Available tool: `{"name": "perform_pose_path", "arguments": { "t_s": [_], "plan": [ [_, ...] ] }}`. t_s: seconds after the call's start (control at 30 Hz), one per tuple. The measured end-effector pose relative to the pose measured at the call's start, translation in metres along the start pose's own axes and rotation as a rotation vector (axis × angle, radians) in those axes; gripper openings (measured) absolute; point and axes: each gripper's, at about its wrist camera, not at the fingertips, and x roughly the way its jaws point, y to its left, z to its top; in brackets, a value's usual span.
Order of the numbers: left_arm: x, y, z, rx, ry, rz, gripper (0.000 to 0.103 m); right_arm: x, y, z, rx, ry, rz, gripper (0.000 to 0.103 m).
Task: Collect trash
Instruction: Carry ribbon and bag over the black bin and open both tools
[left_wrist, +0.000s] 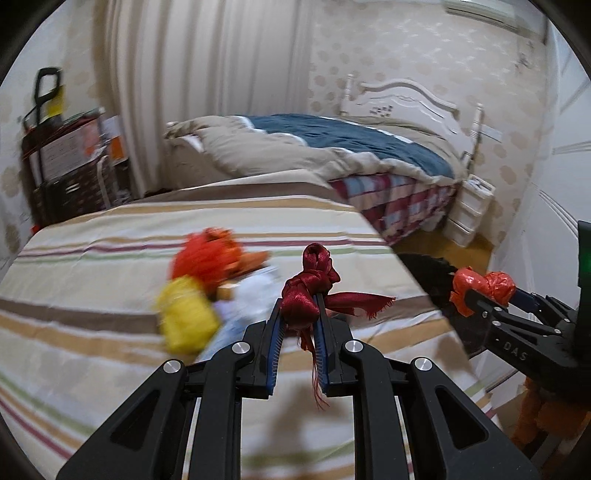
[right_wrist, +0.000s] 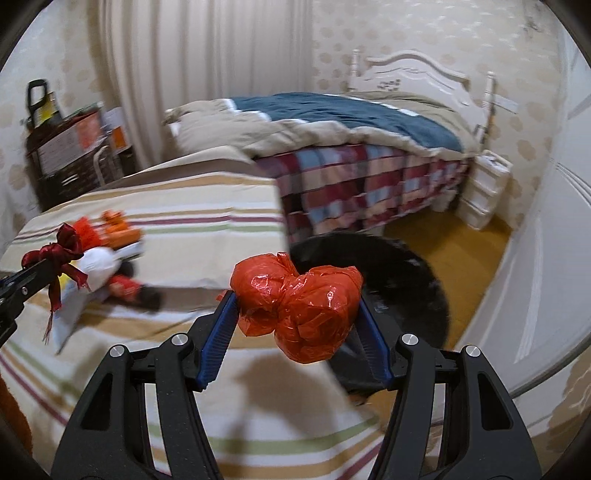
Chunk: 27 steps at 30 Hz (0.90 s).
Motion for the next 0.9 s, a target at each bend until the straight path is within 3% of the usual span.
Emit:
{"name": "perform_pose_path", "arguments": {
  "t_s": [0.43,0.9],
  "plan": [
    [0.083,-0.088,0.024,0.112,0.060,-0.105,0.017,0.053,-0.070,0.008,0.100,0.048,-0.089,0.062],
    [0.144,-0.140,0.036,0.193,0.144,-0.125,0.017,0.097,-0.117,0.015,0.178,0.086,-0.121,0.062]
  ]
}}
